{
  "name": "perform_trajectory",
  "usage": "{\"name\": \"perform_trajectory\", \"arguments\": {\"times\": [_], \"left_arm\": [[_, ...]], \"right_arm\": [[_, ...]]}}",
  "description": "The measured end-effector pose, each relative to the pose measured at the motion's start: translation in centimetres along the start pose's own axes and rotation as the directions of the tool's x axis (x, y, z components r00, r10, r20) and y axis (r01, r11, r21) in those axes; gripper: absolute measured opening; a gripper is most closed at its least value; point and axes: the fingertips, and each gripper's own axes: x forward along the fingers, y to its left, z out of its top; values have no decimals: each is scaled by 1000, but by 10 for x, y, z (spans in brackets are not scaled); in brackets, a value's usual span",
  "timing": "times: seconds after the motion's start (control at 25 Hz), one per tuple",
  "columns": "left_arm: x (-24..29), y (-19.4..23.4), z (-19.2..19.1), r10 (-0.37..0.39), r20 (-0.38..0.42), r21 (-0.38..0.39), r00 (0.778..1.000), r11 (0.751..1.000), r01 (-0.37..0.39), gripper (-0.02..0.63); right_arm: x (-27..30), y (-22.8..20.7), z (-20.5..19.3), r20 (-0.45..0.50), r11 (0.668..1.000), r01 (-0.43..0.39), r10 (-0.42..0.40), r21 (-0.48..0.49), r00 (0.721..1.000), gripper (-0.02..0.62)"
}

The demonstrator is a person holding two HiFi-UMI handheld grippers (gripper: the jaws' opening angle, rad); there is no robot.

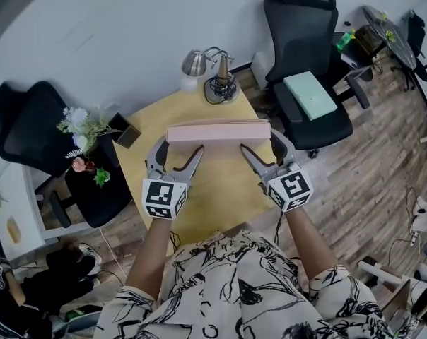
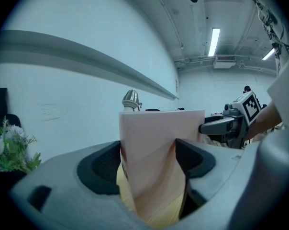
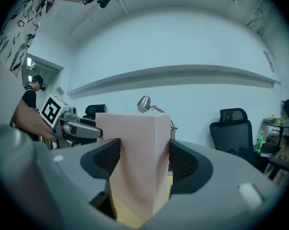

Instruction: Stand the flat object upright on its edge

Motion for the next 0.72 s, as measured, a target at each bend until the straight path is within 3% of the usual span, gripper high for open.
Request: {"name": "perform_trajectory", "arguments": {"times": [0.32, 0.72], "left_arm": [[1, 0, -3, -19, -12, 47, 1000, 999, 19, 372], [1, 6, -7, -60, -12, 11, 998, 998, 60, 377]], "right_arm": [[-1, 1, 1, 31, 998, -44, 42, 49, 999, 342], [-1, -3, 1, 51, 992, -70, 65, 104, 997, 347]]}}
